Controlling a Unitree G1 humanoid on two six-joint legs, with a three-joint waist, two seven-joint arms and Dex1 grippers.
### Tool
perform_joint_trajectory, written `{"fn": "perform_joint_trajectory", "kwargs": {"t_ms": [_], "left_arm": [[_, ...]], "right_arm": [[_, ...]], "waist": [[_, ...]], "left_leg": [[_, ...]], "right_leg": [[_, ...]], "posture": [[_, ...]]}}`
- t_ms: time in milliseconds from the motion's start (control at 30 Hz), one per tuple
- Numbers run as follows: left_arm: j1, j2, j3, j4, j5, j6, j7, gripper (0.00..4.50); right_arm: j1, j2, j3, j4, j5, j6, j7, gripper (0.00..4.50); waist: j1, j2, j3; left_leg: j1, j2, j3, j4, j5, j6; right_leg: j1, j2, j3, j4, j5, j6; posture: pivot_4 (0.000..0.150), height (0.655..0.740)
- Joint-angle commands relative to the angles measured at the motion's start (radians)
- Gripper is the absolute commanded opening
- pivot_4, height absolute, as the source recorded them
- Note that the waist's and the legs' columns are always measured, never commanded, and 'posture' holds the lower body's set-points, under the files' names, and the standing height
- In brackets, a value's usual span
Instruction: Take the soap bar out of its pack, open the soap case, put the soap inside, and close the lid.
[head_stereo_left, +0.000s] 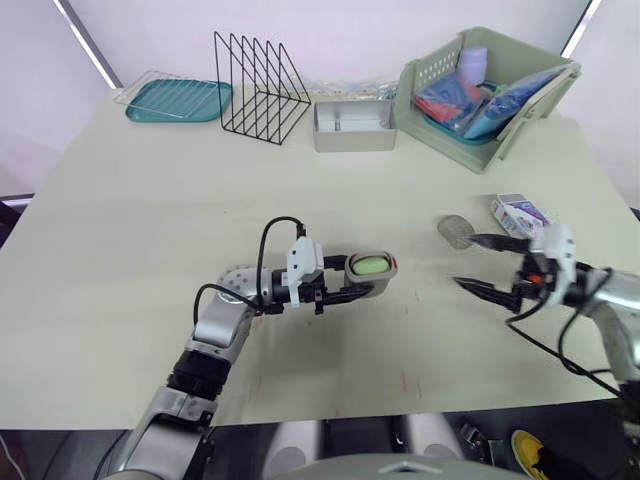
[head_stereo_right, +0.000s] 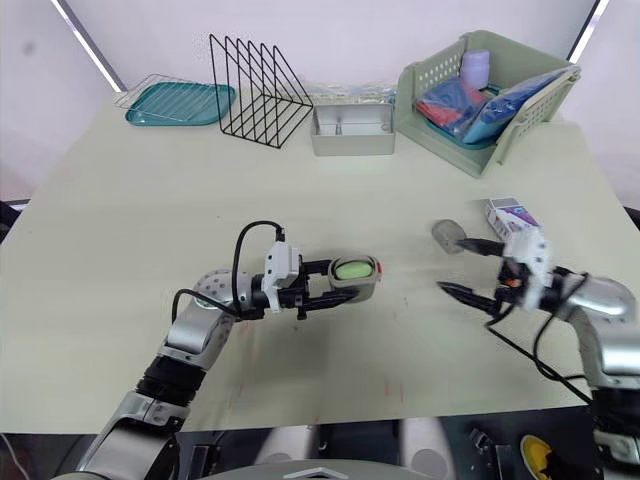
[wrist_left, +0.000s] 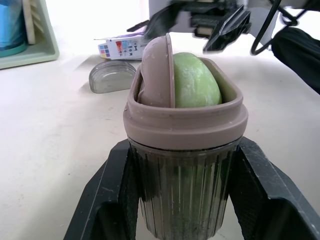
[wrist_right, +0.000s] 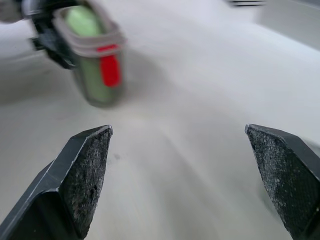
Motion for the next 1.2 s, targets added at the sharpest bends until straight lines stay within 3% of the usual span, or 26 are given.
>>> {"fn": "perform_joint_trajectory", "kwargs": {"t_ms": [33,267,433,667,967,1067,1200], "left_arm": [[0.016,-0.011,0.025,-0.052,-0.025,-0.018,0.014,1.87],[0.042,-0.014,0.027,-0.111,-0.041,0.009,0.028,1.87],[0.042,-0.007,0.023,-0.132,-0.049,0.035,0.018,1.87],[0.029,0.006,0.008,-0.135,-0.054,0.051,-0.020,1.87],[0.010,-0.005,-0.005,-0.087,-0.054,0.062,-0.064,1.87],[0.000,-0.022,-0.003,-0.064,-0.057,0.067,-0.066,1.87],[-0.011,-0.043,0.001,-0.035,-0.050,0.046,-0.064,1.87]], "right_arm": [[0.095,-0.012,-0.164,-0.001,0.054,-0.031,-0.053,4.47],[0.268,-0.013,-0.299,0.077,0.064,-0.077,-0.087,4.47],[0.310,-0.028,-0.313,0.093,0.065,-0.092,-0.069,4.47],[0.325,-0.071,-0.293,0.090,0.038,-0.105,-0.054,4.47],[0.172,-0.406,-0.183,-0.114,0.145,0.546,-0.154,4.47],[0.008,-0.481,-0.086,-0.178,0.218,0.741,-0.182,4.47],[-0.262,-0.462,0.079,-0.172,0.242,0.951,-0.257,4.47]], "waist": [[0.001,0.000,0.000],[0.001,0.000,0.000],[-0.002,0.000,0.000],[0.002,0.000,0.000],[0.000,0.001,0.000],[0.001,0.000,0.000],[0.003,0.000,0.001]], "left_leg": [[0.000,0.000,0.000,0.000,0.000,0.000],[0.002,0.000,0.004,-0.001,0.000,0.000],[0.014,0.002,0.009,-0.006,0.000,0.000],[0.016,0.002,0.009,-0.006,-0.001,0.001],[0.016,0.004,0.009,-0.006,-0.001,0.001],[0.014,0.004,0.008,-0.006,-0.001,0.001],[0.013,0.004,0.008,-0.005,-0.001,0.001]], "right_leg": [[0.000,0.000,0.000,0.000,0.000,0.000],[0.001,0.001,0.003,0.000,0.000,0.000],[0.009,0.002,0.008,-0.001,-0.001,0.000],[0.011,0.002,0.008,-0.004,-0.001,0.001],[0.011,0.003,0.008,-0.004,-0.001,0.000],[0.010,0.003,0.007,-0.005,-0.001,0.000],[0.011,0.003,0.007,-0.006,0.000,0.001]], "posture": [[0.150,0.7400],[0.150,0.7400],[0.150,0.7400],[0.150,0.7400],[0.150,0.7400],[0.150,0.7400],[0.150,0.7400]]}}
